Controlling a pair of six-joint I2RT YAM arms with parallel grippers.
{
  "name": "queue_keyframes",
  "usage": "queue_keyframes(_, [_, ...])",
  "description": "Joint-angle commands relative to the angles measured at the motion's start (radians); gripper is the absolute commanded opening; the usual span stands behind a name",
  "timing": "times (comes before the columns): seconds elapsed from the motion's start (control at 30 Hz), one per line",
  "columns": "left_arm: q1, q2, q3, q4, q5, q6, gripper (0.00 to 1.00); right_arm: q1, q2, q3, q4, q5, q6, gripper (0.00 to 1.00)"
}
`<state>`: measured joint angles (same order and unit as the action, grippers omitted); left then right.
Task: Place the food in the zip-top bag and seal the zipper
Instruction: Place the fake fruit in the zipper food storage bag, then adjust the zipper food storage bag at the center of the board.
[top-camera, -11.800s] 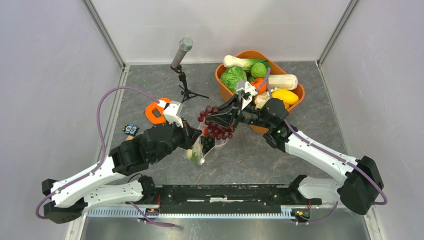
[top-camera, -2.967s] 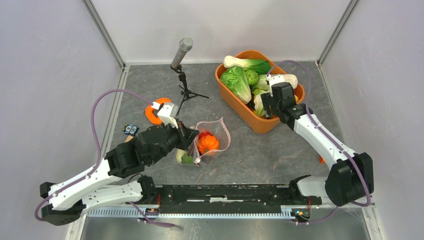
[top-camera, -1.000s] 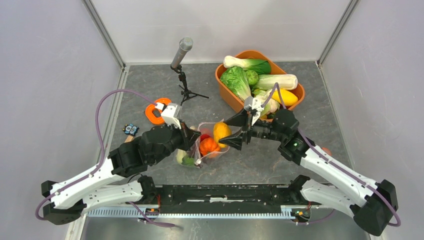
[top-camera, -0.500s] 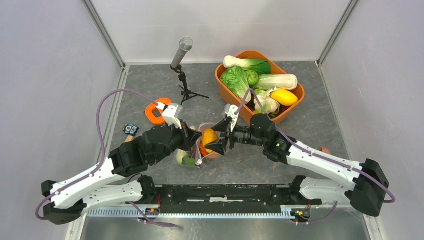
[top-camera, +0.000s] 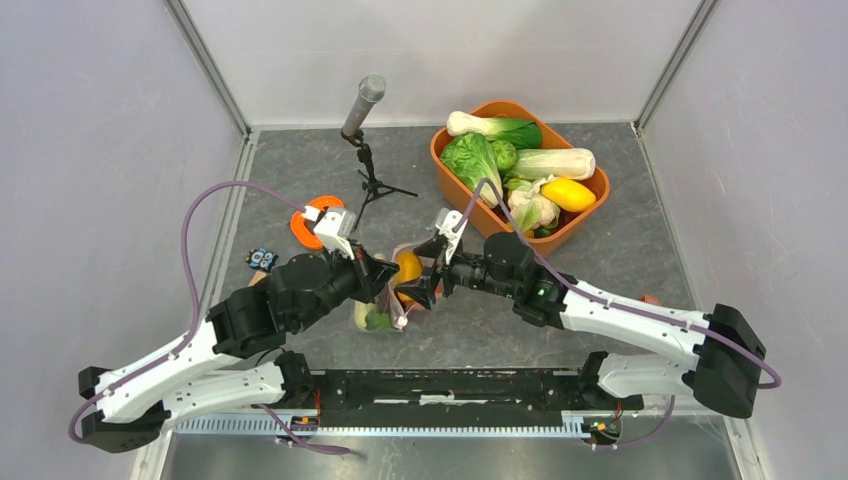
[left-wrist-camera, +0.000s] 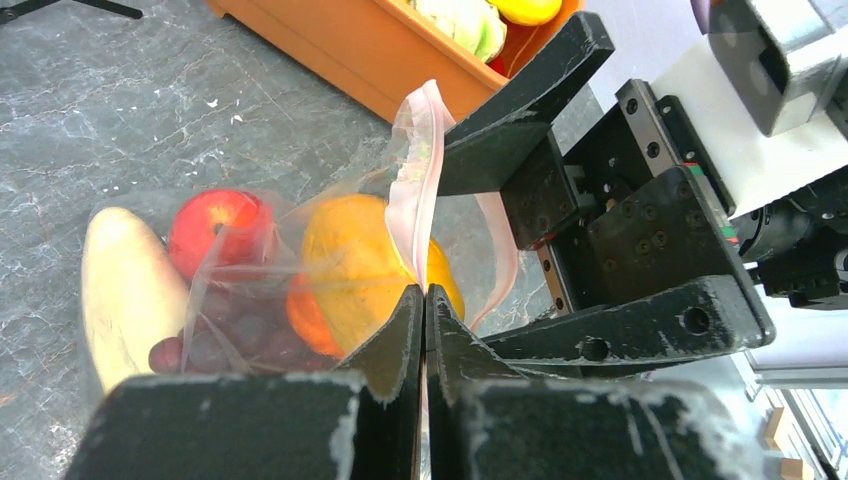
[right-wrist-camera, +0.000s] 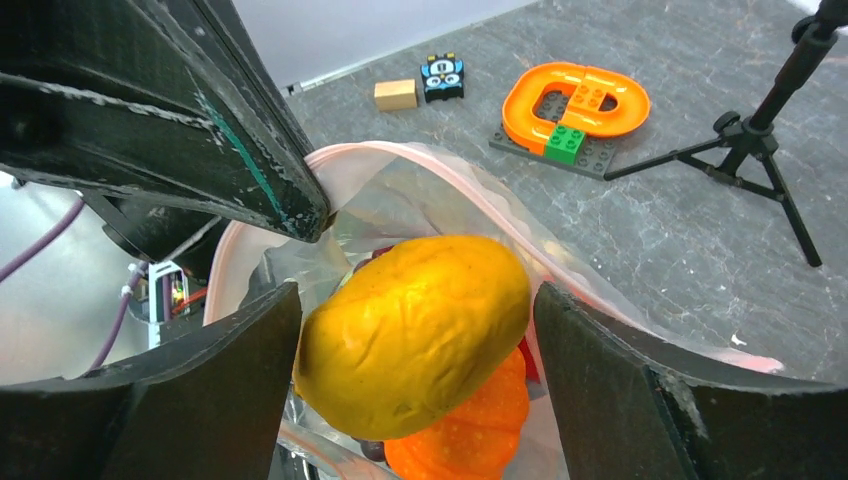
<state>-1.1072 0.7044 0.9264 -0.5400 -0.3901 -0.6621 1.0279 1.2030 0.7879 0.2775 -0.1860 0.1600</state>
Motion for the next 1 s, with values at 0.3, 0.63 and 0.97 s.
queue_keyframes(0.3, [0.001, -0.055, 0.02, 0.034, -0.057, -0.001, 0.02, 0.001, -0.165, 0.032, -0.015, 0.058, -0.017, 0.95])
queue_keyframes(0.63, [0.0, -0.055, 0.014, 0.037, -0.07, 0.001, 0.02, 0.002, -0.203, 0.052, -0.261, 0.431, 0.041, 0.8])
queue_keyframes(0.97, [0.001, -0.06, 0.011, 0.035, -0.069, -0.007, 0.02, 0.001, -0.096, 0.081, -0.285, 0.37, 0.087, 0.32])
